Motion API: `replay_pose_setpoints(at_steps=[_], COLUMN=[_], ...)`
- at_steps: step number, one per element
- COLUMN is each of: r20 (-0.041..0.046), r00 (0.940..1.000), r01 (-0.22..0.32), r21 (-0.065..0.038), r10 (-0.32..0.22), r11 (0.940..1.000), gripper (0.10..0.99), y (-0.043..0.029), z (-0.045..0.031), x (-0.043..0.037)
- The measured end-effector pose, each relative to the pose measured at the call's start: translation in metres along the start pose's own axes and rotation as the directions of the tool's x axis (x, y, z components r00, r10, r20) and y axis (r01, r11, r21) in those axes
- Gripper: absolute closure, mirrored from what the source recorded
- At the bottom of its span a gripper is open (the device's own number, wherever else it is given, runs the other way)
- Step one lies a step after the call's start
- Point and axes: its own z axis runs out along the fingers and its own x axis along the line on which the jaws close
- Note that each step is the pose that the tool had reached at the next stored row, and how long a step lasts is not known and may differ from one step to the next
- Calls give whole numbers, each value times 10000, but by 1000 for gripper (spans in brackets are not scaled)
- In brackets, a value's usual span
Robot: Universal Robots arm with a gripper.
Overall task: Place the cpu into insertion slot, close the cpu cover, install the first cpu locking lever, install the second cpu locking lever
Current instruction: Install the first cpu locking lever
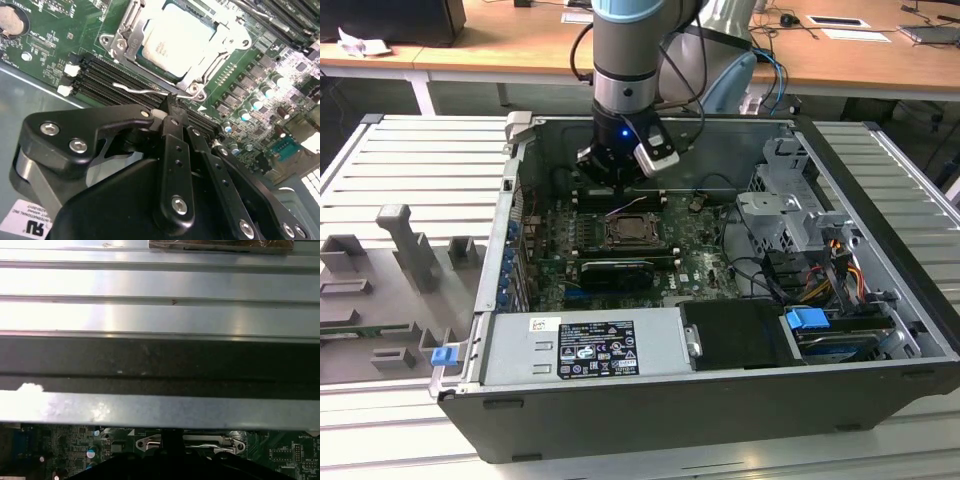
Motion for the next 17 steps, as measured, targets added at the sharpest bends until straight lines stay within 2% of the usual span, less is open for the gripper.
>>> replay_pose_setpoints(at_steps=[9,17], r20=[-28,-33], r00=[10000,10000], r01=[-3,-4], r21=[-2,0], r10=[3,4], r11=[10000,10000], gripper=[980,980], y=[31,49], z=[46,106], x=[-107,-234])
